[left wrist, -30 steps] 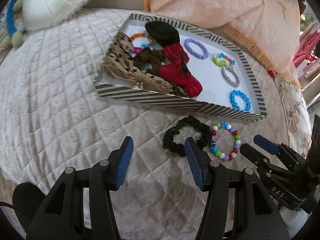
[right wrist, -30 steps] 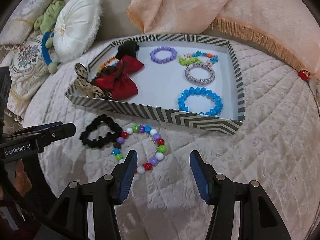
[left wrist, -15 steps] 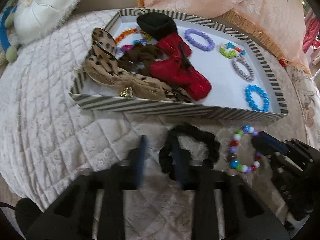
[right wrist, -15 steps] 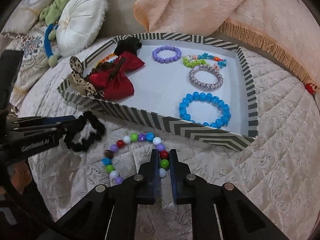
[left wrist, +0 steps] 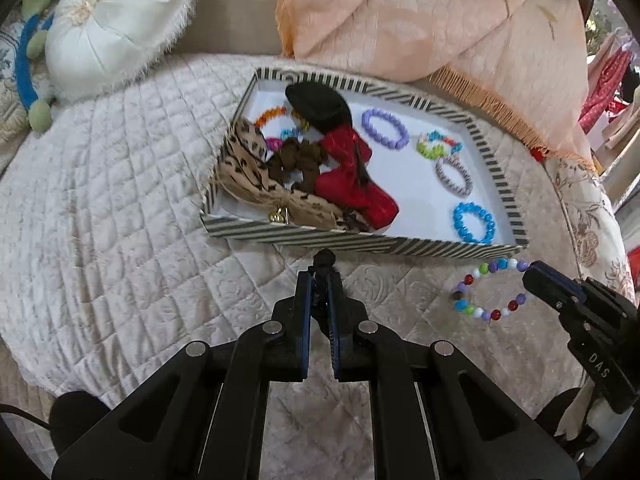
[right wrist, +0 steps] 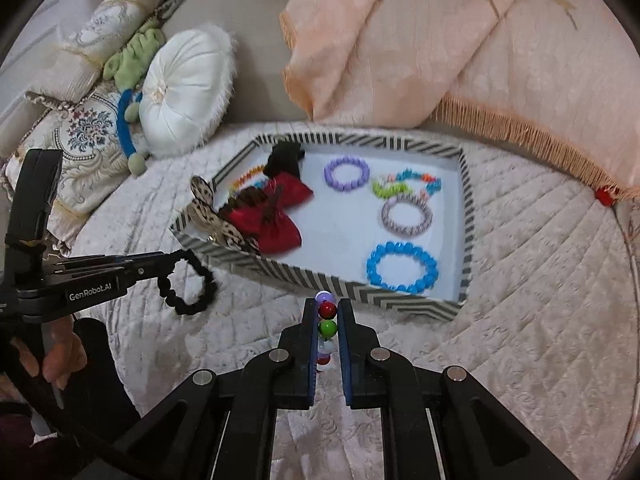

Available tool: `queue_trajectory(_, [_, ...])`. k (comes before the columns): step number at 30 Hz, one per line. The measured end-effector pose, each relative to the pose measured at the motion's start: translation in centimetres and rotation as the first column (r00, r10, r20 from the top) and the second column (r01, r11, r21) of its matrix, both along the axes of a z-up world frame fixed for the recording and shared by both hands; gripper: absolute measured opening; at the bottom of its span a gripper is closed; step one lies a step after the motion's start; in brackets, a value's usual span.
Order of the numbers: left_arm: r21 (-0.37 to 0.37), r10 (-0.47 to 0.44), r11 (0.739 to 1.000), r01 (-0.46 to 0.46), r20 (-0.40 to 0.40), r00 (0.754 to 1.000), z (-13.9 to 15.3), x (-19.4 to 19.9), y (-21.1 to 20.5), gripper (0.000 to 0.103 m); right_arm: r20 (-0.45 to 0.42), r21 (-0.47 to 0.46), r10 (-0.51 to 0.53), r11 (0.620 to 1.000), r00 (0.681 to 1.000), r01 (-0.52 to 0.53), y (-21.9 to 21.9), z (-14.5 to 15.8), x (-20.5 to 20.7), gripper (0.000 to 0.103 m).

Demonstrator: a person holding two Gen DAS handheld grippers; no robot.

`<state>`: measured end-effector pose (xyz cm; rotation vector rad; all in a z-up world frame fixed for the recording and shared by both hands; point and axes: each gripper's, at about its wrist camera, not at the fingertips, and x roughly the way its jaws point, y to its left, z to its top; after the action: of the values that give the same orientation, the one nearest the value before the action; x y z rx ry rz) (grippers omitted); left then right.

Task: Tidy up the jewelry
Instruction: 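Grasp the black scrunchie with the left tool while the right grasps the multicolor bead bracelet, then carry the black scrunchie and multicolor bracelet into the tray and open both tools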

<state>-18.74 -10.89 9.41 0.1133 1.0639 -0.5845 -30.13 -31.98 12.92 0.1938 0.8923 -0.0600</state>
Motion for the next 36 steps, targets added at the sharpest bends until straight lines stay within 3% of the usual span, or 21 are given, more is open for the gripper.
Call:
queue_trajectory(17, [-0.002,-0.020,1.000,0.021,0.131,0.991,5.1,-1.8,0.2,0.007,0.081,-0.036,-0.025,0.999,0.996,0.028,-0.9,4.6,-2.3,0.009])
queue_trajectory(36, [0.019,-0.043,0.999,0.040,0.162,0.986,5.9,-1.5,-1.1,0.007,0.091,-0.038,-0.026,0.999,0.996,0.030,-1.7,5.6,-1.6,0.009])
